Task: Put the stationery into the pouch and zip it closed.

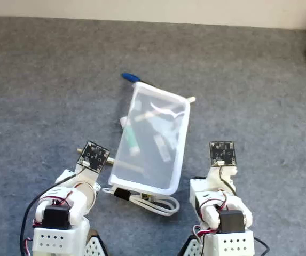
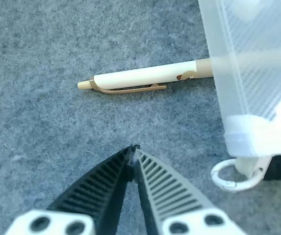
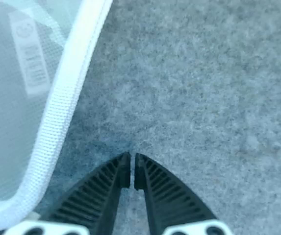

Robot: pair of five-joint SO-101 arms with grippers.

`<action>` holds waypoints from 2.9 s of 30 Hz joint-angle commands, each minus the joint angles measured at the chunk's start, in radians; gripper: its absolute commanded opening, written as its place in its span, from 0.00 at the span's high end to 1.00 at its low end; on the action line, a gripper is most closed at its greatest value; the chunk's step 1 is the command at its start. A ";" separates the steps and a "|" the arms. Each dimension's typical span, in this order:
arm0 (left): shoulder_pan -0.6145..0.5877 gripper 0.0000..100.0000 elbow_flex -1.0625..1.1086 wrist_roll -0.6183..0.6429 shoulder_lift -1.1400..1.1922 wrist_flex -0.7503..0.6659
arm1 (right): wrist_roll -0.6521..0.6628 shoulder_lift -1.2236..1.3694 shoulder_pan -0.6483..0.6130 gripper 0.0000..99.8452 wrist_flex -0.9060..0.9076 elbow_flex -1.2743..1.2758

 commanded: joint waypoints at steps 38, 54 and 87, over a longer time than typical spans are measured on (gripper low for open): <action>-0.007 0.99 0.022 -0.009 -0.007 0.005 | -0.005 -0.007 -0.005 0.98 0.008 0.143; -0.007 0.99 0.022 -0.009 -0.007 0.005 | -0.005 -0.007 -0.005 0.98 0.008 0.143; -0.007 0.99 0.022 -0.009 -0.007 0.005 | -0.009 -0.005 0.065 0.98 0.008 -0.176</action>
